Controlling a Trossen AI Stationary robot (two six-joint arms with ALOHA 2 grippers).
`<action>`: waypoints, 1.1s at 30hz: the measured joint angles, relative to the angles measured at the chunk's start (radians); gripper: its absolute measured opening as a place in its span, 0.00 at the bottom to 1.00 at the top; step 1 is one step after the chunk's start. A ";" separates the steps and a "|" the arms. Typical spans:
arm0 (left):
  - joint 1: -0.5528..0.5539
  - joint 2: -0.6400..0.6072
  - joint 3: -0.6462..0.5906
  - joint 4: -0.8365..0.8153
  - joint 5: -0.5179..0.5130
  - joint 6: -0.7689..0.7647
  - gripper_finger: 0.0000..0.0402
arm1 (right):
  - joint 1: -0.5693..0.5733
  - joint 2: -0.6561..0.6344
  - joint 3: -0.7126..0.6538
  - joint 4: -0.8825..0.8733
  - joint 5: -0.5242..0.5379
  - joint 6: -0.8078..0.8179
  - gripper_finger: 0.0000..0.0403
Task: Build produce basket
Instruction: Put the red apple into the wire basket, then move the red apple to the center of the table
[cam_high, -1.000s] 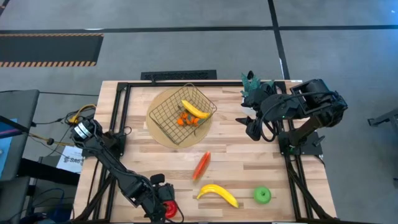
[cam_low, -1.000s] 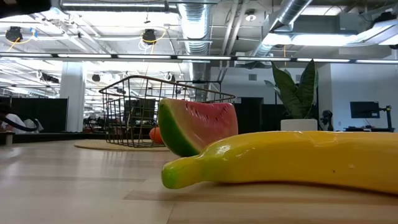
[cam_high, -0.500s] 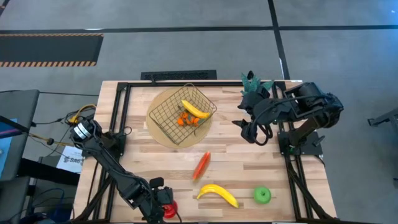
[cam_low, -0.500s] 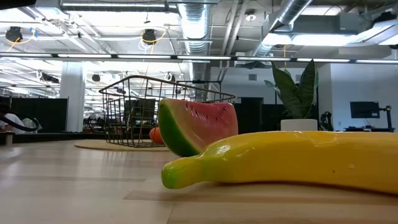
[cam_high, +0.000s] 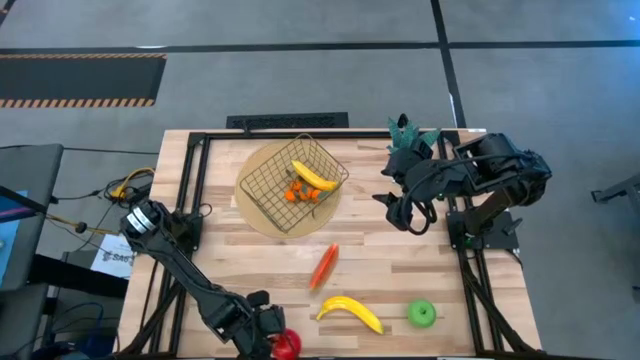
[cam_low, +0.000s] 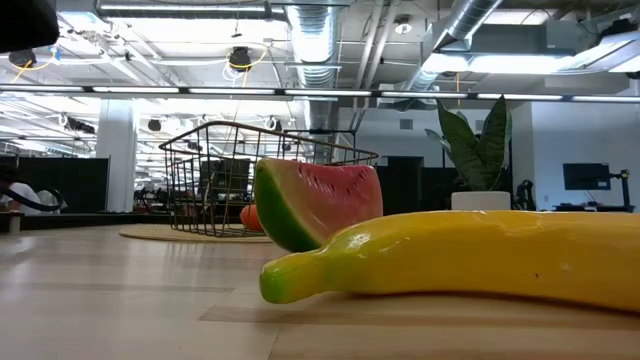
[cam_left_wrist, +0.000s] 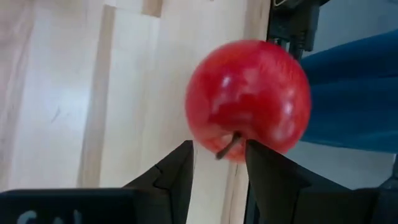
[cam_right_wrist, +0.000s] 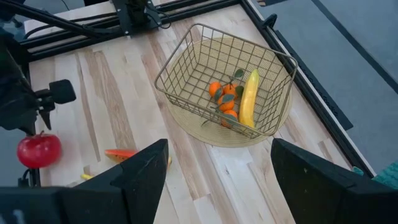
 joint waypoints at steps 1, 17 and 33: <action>-0.001 0.000 0.000 0.009 -0.001 0.000 0.33 | 0.000 0.000 0.000 0.000 0.000 0.000 0.75; 0.000 0.000 0.000 0.013 0.001 0.000 0.33 | 0.000 0.000 0.000 0.000 0.000 0.000 0.75; 0.077 0.000 0.000 -0.015 -0.003 0.085 0.33 | 0.000 0.000 0.000 0.000 0.000 0.000 0.75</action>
